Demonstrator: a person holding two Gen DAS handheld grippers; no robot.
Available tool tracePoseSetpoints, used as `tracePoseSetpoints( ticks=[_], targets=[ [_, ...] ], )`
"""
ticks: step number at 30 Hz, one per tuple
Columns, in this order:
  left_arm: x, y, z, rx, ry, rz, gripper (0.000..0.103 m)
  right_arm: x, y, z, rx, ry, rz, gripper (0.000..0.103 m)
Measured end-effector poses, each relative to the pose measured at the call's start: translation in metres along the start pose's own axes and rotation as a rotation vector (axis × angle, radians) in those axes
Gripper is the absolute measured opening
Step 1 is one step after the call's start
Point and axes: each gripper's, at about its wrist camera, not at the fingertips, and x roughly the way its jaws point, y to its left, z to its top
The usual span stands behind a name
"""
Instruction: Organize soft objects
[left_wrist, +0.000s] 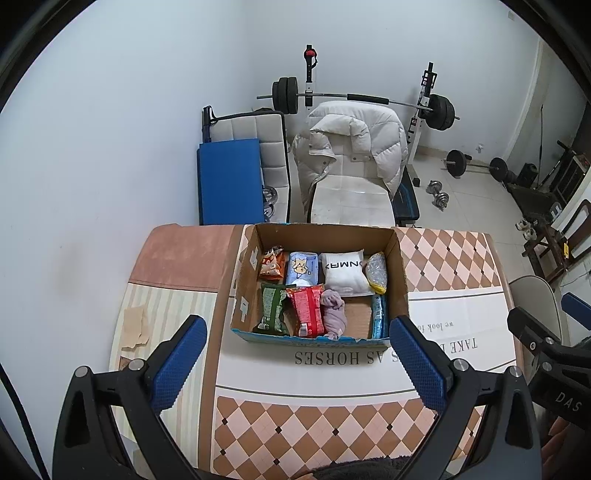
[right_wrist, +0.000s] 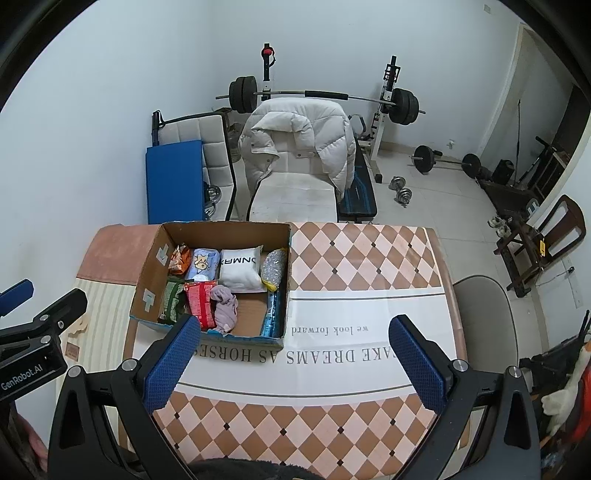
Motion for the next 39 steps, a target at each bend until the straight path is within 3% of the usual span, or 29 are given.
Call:
tracePoseSetpoints(
  ticks=[39],
  targets=[
    [-0.004, -0.004, 0.002, 0.005, -0.007, -0.011, 0.102, -0.006, -0.011, 0.001, -0.003, -0.004, -0.001, 0.103]
  ],
)
